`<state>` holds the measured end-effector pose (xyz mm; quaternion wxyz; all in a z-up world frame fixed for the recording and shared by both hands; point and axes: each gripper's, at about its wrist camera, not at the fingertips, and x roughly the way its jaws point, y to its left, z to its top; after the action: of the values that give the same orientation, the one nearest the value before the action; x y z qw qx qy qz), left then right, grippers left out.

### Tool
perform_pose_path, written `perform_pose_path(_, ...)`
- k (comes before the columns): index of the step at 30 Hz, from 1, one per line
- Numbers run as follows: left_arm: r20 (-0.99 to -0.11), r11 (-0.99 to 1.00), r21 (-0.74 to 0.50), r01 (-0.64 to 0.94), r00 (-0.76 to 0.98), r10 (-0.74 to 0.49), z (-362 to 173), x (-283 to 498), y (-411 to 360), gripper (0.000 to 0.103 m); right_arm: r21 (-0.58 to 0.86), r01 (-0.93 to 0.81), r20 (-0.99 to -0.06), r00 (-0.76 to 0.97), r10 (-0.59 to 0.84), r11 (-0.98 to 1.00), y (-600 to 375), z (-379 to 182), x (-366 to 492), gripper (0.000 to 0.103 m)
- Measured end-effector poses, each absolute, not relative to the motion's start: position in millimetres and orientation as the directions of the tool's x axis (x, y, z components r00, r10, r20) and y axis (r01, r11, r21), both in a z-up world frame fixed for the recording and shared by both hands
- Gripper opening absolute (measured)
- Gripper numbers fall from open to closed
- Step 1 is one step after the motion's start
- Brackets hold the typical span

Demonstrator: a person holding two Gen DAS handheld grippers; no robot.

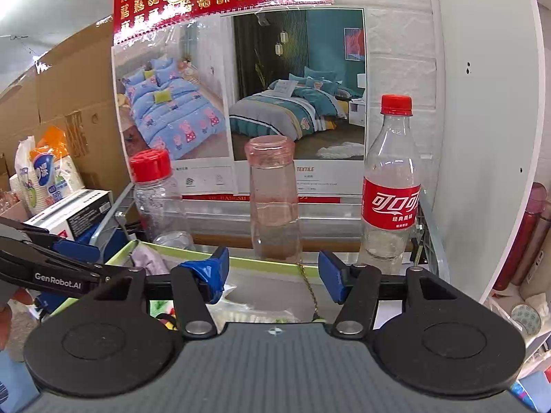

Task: Organize soft objects
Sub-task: 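Reach the left tool to the pink sponge while the right tool reaches the white cloth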

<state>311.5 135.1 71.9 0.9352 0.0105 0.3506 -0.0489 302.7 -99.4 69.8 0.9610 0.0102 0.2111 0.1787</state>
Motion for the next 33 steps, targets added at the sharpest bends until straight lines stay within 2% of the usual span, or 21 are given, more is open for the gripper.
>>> perform_pose_path(9,-0.636,0.996,-0.044,0.081,0.766,-0.090,90,256,144,0.074,0.154,-0.377,-0.387,0.828,0.407,0.913,-109,87,246,0.045)
perform_pose_path(12,-0.626,0.996,-0.071,0.062,0.775,-0.093,90,226,152,0.076,0.176,-0.379,-0.355,0.836,0.418,0.908,-120,91,216,0.045)
perform_pose_path(15,-0.630,0.994,-0.102,0.036,0.771,-0.092,78,196,161,0.080,0.208,-0.371,-0.319,0.849,0.422,0.905,-134,87,180,0.046)
perform_pose_path(18,-0.640,0.991,-0.134,-0.020,0.765,-0.071,56,164,172,0.095,0.238,-0.348,-0.304,0.860,0.410,0.907,-148,69,143,0.046)
perform_pose_path(19,-0.644,0.989,-0.139,-0.045,0.763,-0.056,47,154,175,0.101,0.252,-0.330,-0.307,0.865,0.398,0.910,-153,60,131,0.046)
perform_pose_path(22,-0.675,0.982,-0.161,-0.102,0.737,-0.034,19,126,186,0.101,0.291,-0.279,-0.339,0.864,0.371,0.915,-166,27,97,0.046)
perform_pose_path(27,-0.741,0.961,-0.200,-0.194,0.671,-0.019,-17,95,203,0.101,0.374,-0.167,-0.444,0.831,0.335,0.912,-185,-29,55,0.046)
perform_pose_path(30,-0.760,0.958,-0.184,-0.219,0.650,0.003,-21,96,208,0.101,0.340,-0.209,-0.488,0.794,0.362,0.917,-181,-34,55,0.046)
perform_pose_path(33,-0.749,0.961,-0.172,-0.215,0.662,0.014,-14,99,210,0.101,0.270,-0.312,-0.473,0.781,0.408,0.911,-172,-17,69,0.046)
